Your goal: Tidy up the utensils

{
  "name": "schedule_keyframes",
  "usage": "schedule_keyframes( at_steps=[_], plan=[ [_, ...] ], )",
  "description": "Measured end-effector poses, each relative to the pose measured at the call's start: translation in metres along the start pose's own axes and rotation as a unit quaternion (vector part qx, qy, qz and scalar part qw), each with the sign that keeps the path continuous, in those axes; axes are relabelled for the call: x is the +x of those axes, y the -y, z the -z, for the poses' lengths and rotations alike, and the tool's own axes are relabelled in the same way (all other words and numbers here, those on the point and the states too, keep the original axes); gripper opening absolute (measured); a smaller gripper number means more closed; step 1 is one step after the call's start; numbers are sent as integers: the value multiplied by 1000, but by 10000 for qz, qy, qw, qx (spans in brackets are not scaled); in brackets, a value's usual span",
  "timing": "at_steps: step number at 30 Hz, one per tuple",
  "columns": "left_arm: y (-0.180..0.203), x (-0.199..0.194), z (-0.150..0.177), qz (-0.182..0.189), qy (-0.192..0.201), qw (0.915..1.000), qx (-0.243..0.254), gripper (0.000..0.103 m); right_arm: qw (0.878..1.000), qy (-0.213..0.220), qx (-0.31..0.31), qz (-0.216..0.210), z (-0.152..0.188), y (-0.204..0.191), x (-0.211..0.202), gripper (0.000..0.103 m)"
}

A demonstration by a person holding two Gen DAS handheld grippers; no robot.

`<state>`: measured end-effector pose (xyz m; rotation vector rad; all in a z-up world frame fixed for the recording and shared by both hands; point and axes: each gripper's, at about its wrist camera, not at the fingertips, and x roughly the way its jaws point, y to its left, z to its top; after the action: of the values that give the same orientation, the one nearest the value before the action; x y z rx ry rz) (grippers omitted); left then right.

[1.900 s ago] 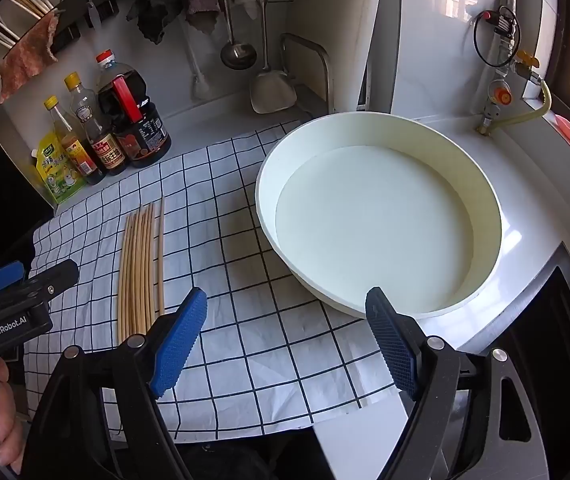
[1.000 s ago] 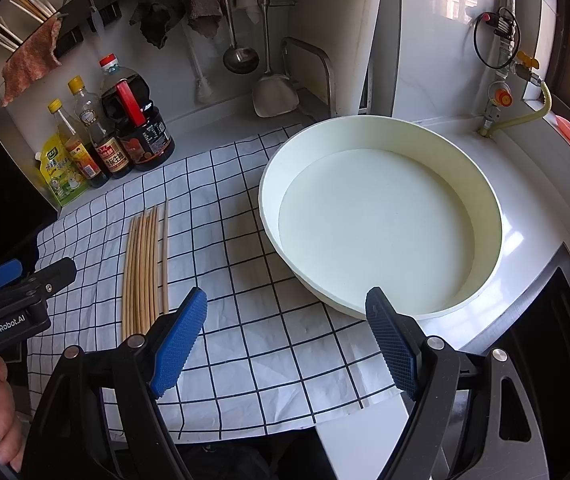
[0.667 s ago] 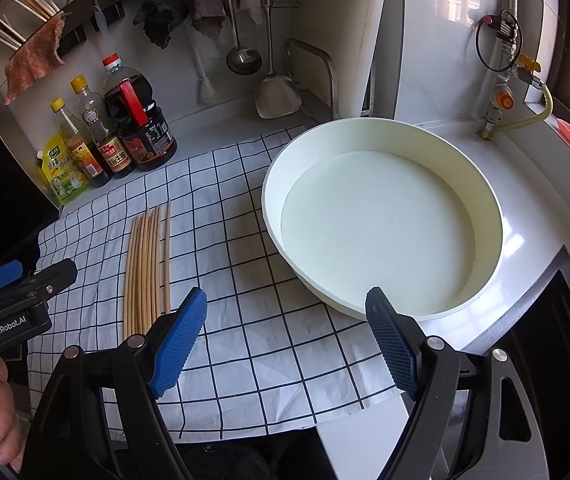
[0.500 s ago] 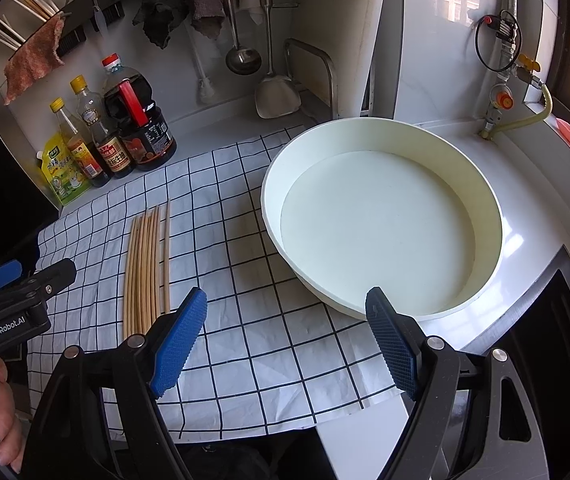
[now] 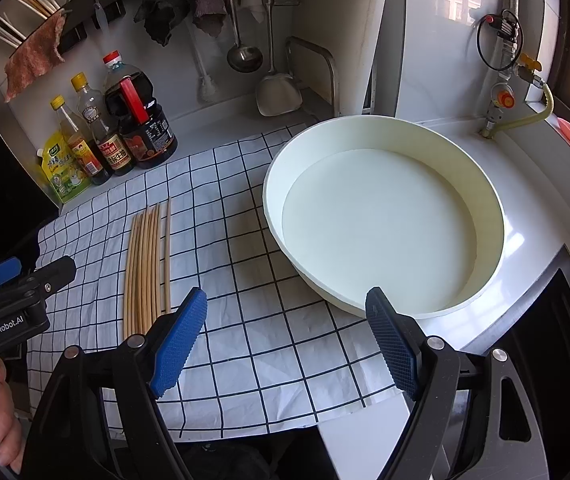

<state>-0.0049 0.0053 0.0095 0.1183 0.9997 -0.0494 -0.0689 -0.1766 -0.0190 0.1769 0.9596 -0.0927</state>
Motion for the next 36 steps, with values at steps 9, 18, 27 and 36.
schedule_keyframes(
  at_steps=[9, 18, 27, 36],
  plan=[
    [1, 0, 1, -2, 5, 10000, -3, 97, 10000, 11, 0, -5, 0, 0, 0, 78],
    [3, -3, 0, 4, 29, 10000, 20, 97, 10000, -9, 35, -6, 2, 3, 0, 78],
    [4, -3, 1, 4, 33, 10000, 29, 97, 10000, -22, 52, -9, 2, 3, 0, 78],
    [4, -3, 0, 8, 32, 10000, 30, 97, 10000, -34, 48, -16, 1, 3, 1, 78]
  ],
)
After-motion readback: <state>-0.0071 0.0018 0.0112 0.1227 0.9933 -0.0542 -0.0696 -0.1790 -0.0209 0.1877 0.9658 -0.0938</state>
